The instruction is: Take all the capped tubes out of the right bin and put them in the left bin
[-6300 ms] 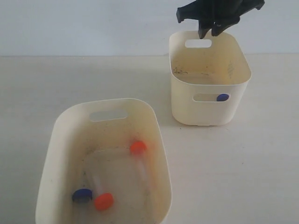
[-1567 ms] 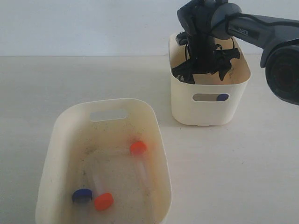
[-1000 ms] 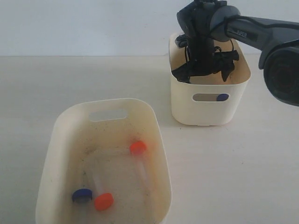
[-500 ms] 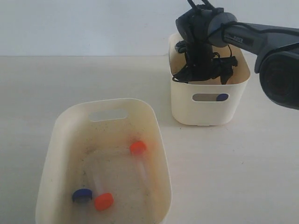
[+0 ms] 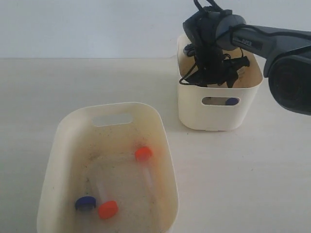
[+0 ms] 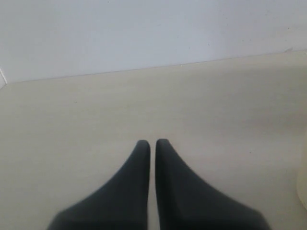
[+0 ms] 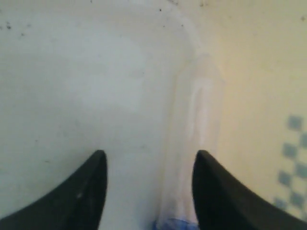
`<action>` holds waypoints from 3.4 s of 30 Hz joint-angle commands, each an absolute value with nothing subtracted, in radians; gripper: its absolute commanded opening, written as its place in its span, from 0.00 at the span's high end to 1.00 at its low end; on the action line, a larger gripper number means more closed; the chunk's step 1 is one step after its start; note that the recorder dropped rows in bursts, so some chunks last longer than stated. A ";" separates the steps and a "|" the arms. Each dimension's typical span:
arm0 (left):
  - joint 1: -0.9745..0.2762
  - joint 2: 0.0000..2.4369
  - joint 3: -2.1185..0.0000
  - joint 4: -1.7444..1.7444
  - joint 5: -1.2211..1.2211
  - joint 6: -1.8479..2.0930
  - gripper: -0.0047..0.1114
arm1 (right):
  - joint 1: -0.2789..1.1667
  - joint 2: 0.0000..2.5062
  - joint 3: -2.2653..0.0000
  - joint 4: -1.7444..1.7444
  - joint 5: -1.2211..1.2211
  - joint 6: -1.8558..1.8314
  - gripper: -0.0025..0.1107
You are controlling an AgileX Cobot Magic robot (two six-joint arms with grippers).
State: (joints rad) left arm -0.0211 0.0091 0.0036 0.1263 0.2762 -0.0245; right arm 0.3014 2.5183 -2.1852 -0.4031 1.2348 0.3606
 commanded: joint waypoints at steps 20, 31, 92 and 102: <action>-0.020 0.009 0.000 0.115 0.261 -0.036 0.92 | 0.302 2.482 -2.176 -0.347 1.221 0.314 0.29; -0.020 0.009 0.000 0.115 0.261 -0.036 0.92 | 0.322 2.440 -2.176 -0.444 1.221 0.306 0.29; -0.020 0.009 0.000 0.115 0.261 -0.036 0.92 | 0.322 2.491 -2.176 -0.457 1.221 0.347 0.36; -0.020 0.009 0.000 0.115 0.261 -0.036 0.92 | 0.322 2.508 -2.176 -0.466 1.221 0.391 0.36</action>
